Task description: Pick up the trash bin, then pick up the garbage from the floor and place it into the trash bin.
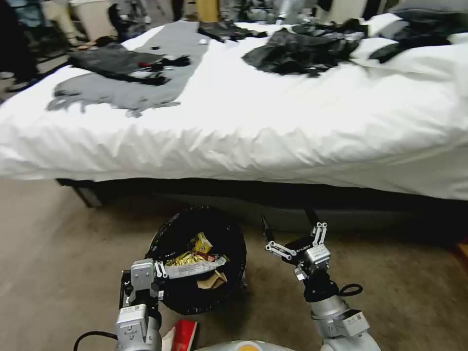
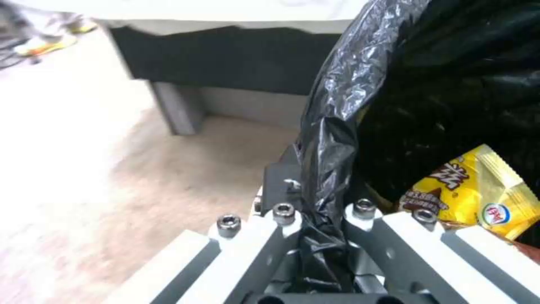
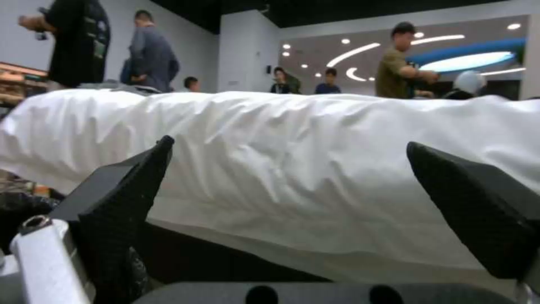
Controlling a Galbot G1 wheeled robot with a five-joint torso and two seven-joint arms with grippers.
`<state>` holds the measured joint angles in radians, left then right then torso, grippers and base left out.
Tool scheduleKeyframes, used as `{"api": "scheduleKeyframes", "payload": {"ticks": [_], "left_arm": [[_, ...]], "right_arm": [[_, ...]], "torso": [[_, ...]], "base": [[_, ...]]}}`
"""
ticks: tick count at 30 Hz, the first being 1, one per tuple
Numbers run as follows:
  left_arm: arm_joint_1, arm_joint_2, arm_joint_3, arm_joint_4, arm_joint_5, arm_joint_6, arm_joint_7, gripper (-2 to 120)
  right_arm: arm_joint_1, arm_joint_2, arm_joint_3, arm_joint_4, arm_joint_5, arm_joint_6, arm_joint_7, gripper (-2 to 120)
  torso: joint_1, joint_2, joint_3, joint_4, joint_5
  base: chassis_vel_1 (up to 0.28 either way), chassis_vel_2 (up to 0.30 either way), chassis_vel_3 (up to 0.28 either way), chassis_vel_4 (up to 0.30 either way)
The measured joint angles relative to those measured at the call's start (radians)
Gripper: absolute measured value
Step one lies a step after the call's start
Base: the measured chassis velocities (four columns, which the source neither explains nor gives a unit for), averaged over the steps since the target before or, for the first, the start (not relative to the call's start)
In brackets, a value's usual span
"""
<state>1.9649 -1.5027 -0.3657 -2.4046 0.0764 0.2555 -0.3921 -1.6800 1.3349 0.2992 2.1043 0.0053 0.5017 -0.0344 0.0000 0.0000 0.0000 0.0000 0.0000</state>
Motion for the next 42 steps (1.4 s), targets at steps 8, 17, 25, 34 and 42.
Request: {"api": "scheduleKeyframes", "payload": {"ticks": [8,17,25,34,42], "left_arm": [[-0.005,0.000,-0.001,0.004,-0.002,0.000,0.001,0],[-0.008,0.000,-0.003,0.008,-0.007,0.001,0.001,0],[-0.016,-0.002,-0.004,0.020,-0.009,-0.021,0.002,0],[-0.016,-0.004,0.002,0.024,-0.006,-0.021,0.000,0],[-0.016,-0.003,0.002,0.024,-0.005,-0.021,-0.001,0]], "right_arm": [[0.015,-0.003,0.000,-0.006,0.000,-0.004,0.000,100],[0.019,-0.002,0.000,-0.010,-0.001,-0.007,-0.003,100],[0.011,-0.001,0.005,-0.012,-0.005,-0.006,-0.004,100],[-0.020,-0.009,0.019,0.007,-0.012,-0.038,0.017,100],[-0.042,-0.018,0.038,0.021,-0.025,-0.110,0.067,100]], "torso": [[0.000,0.000,0.000,0.0000,0.0000],[0.000,0.000,0.000,0.0001,0.0000],[0.000,0.000,0.000,0.0003,0.0001],[0.000,0.000,0.000,-0.0003,0.0000],[0.000,0.000,0.000,-0.0001,0.0000]], "base": [[0.132,0.134,0.123,0.124],[0.119,0.118,0.116,0.124],[0.126,0.124,0.110,0.117],[0.011,0.018,0.018,0.020],[0.000,0.000,0.000,0.000]]}}
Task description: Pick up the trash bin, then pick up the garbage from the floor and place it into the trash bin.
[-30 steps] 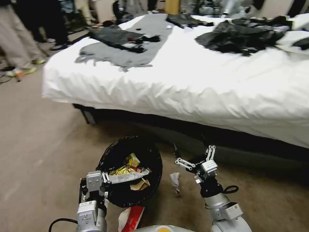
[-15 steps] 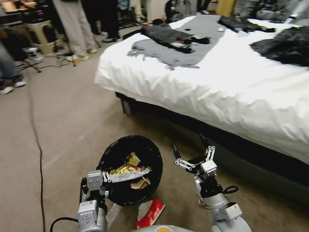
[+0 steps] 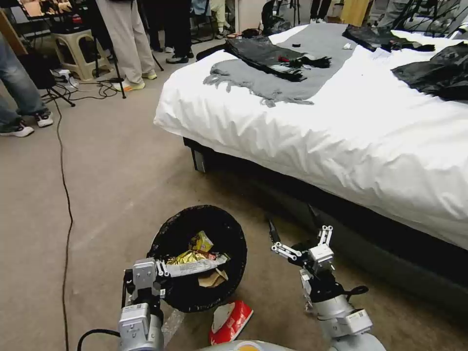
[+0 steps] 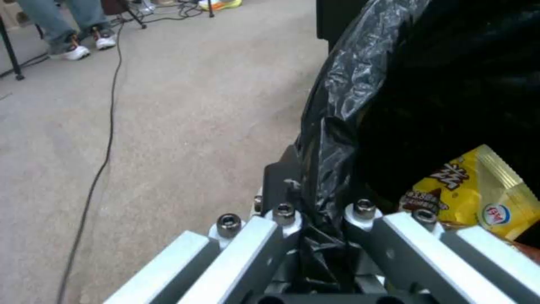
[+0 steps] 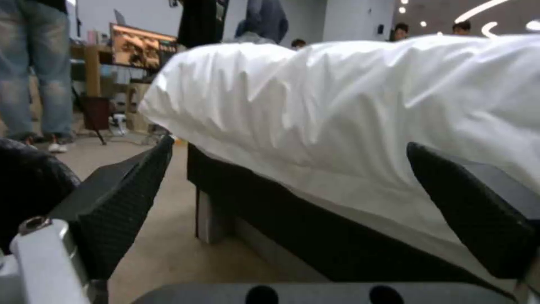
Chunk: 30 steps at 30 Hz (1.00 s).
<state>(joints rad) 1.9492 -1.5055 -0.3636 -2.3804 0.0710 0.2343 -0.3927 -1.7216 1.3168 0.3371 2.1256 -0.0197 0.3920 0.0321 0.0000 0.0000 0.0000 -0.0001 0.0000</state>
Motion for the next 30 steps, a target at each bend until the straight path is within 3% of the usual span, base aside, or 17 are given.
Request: {"api": "scheduleKeyframes", "payload": {"ticks": [6,12,18,30], "left_arm": [[0.000,0.001,0.000,0.000,0.000,0.000,0.000,0],[-0.002,0.006,0.001,0.000,-0.005,-0.001,-0.001,0],[-0.003,0.008,0.001,0.000,-0.009,-0.001,-0.001,0],[-0.007,0.012,0.000,0.003,-0.021,-0.001,-0.001,0]], "right_arm": [[-0.019,-0.006,0.003,0.011,0.005,-0.069,0.050,100],[-0.050,-0.030,-0.017,0.035,0.124,-0.263,0.146,100],[-0.053,-0.048,-0.023,0.033,0.186,-0.361,0.170,100],[0.017,-0.078,-0.029,-0.095,0.384,-0.617,0.183,100]], "torso": [[0.000,0.000,0.000,0.0001,0.0001],[0.000,0.000,0.000,0.0001,0.0000],[0.000,0.000,0.000,0.0001,0.0000],[0.000,0.000,0.000,0.0002,0.0000]], "base": [[0.000,0.000,0.000,0.000],[0.000,0.000,0.000,0.000],[0.000,0.000,0.000,0.000],[0.000,0.000,0.000,0.000]]}}
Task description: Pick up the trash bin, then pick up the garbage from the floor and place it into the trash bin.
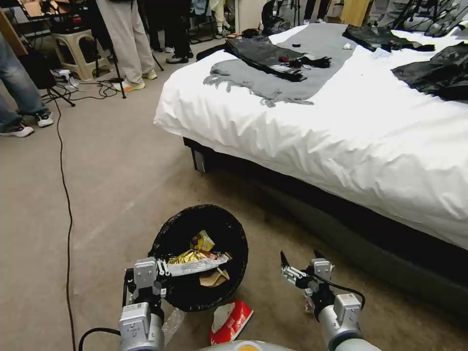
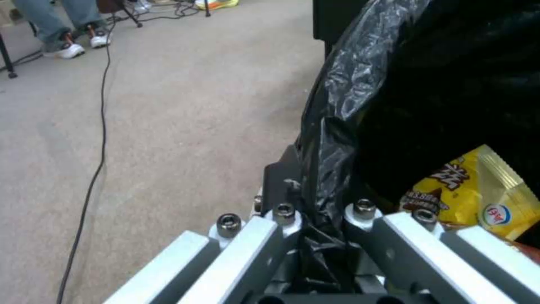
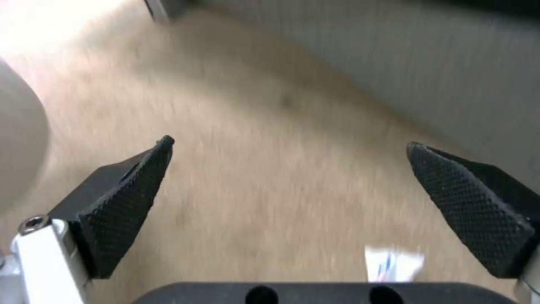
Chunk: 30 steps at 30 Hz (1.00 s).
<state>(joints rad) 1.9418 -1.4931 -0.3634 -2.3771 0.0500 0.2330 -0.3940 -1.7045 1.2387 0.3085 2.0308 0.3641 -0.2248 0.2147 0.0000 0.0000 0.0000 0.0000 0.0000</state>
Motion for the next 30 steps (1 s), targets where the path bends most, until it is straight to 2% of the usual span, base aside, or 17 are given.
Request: {"api": "scheduleKeyframes", "payload": {"ticks": [2,14,30], "left_arm": [[0.002,0.001,-0.002,0.000,-0.003,0.000,0.000,0],[0.005,0.000,-0.003,0.000,-0.004,-0.002,-0.002,0],[0.008,-0.003,-0.003,-0.002,0.002,-0.002,-0.004,0]], "right_arm": [[0.026,-0.005,0.005,-0.047,0.034,-0.042,-0.006,100],[0.118,-0.006,0.037,-0.202,0.093,-0.131,-0.026,100],[0.170,0.003,0.058,-0.362,0.096,-0.147,-0.038,100]], "torso": [[0.000,0.000,0.000,0.0000,0.0000],[0.000,0.000,0.000,0.0000,-0.0001],[0.000,0.000,0.000,0.0000,0.0000]], "base": [[0.000,0.000,0.000,0.000],[0.000,0.000,0.000,0.000],[0.000,0.000,0.000,0.000]]}}
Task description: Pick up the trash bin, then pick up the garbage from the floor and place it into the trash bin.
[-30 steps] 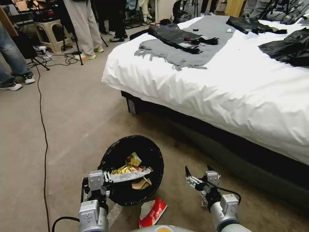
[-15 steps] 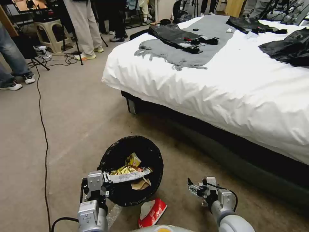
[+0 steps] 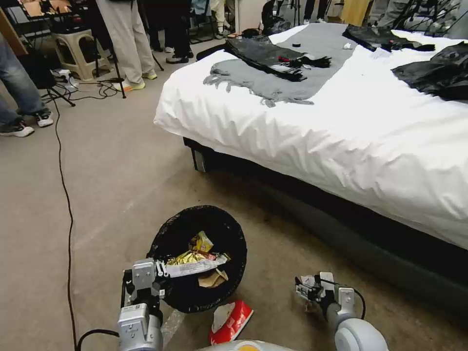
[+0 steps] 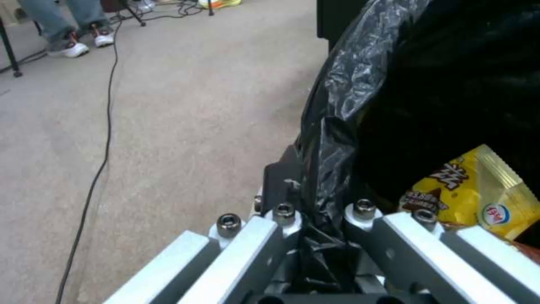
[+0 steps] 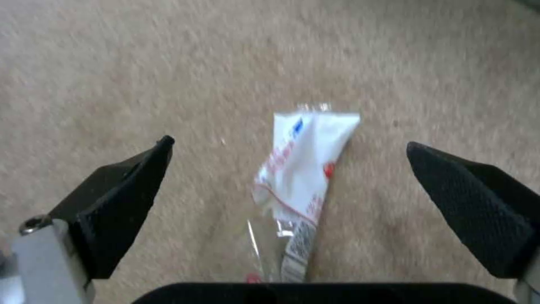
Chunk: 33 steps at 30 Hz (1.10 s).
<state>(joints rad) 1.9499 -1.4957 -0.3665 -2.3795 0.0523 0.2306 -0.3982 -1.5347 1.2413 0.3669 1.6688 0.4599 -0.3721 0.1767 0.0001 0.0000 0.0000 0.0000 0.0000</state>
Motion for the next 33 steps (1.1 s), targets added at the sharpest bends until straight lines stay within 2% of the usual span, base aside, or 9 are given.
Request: {"api": "scheduleKeyframes", "payload": {"ticks": [17,19,22,24,26,29,31,33], "left_arm": [[0.008,-0.003,0.002,-0.005,0.012,-0.003,-0.001,0],[0.008,-0.004,0.003,-0.005,0.014,-0.003,-0.001,0],[0.008,-0.004,0.004,-0.005,0.015,-0.004,-0.001,0],[0.008,-0.004,0.005,-0.005,0.015,-0.004,-0.001,0],[0.007,-0.004,0.005,-0.005,0.015,-0.004,-0.001,0],[0.007,-0.004,0.005,-0.005,0.015,-0.004,-0.002,0],[0.007,-0.004,0.005,-0.005,0.015,-0.004,-0.002,0],[0.007,-0.003,0.006,-0.005,0.015,-0.004,-0.002,0]], "right_arm": [[0.049,0.025,-0.020,-0.135,-0.043,0.042,-0.032,98],[0.053,0.025,-0.020,-0.145,-0.048,0.049,-0.035,88],[0.055,0.026,-0.021,-0.150,-0.053,0.054,-0.037,81],[0.057,0.028,-0.021,-0.160,-0.059,0.062,-0.037,69],[0.057,0.029,-0.021,-0.163,-0.061,0.064,-0.037,66],[0.057,0.031,-0.022,-0.167,-0.068,0.071,-0.037,51],[0.057,0.031,-0.022,-0.168,-0.068,0.072,-0.037,49],[0.057,0.033,-0.023,-0.170,-0.072,0.075,-0.037,37]], "torso": [[0.000,0.000,0.000,0.0000,0.0000],[0.000,0.000,0.000,0.0000,0.0000],[0.000,0.000,0.000,0.0000,0.0000],[0.000,0.000,0.000,0.0001,0.0000],[0.000,0.000,0.000,0.0001,0.0000],[0.000,0.000,0.000,0.0000,-0.0001],[0.000,0.000,0.000,0.0000,0.0000],[0.000,0.000,0.000,0.0000,0.0000]], "base": [[0.000,0.000,0.000,0.000],[0.000,0.000,0.000,0.000],[0.000,0.000,0.000,0.000],[0.000,0.000,0.000,0.000],[0.000,0.000,0.000,0.000],[0.000,0.000,0.000,0.000],[0.000,0.000,0.000,0.000],[0.000,0.000,0.000,0.000]]}}
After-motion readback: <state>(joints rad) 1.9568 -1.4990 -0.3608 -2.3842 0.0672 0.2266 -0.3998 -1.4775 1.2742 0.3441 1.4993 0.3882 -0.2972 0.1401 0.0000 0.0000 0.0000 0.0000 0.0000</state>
